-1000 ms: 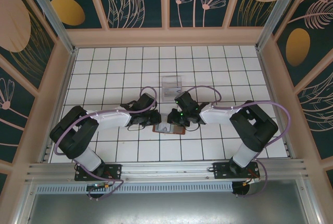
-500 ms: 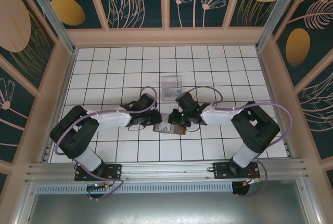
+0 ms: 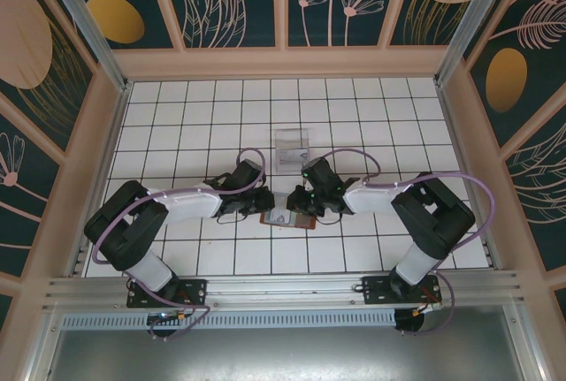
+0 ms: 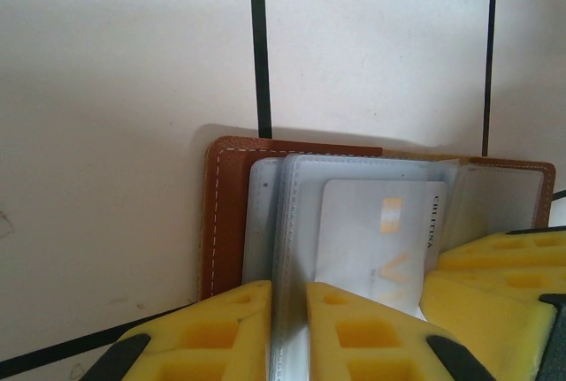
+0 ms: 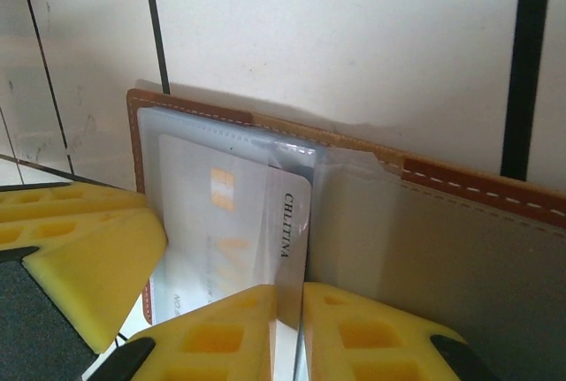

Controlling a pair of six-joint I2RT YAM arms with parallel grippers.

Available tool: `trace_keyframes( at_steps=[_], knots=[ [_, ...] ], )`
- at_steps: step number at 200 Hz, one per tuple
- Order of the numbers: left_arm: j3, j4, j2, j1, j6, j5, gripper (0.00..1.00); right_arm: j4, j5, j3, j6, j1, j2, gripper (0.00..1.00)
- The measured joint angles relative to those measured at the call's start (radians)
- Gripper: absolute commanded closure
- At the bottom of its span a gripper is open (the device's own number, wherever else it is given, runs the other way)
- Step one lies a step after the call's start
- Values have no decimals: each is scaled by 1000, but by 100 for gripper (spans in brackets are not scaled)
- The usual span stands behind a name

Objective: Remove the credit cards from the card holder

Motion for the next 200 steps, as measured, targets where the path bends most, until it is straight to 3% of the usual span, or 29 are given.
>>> trace_keyframes(
  at_steps=[80, 118, 200],
  knots=[
    [-16, 29, 0, 2, -13, 5, 83, 151, -97, -71, 37, -38, 8, 84],
    [-16, 35, 3, 6, -13, 13, 83, 209, -124, -100, 55, -49, 8, 89],
    [-17, 37, 0, 6, -14, 11, 80, 228, -141, -126, 60, -59, -16, 95]
  ],
)
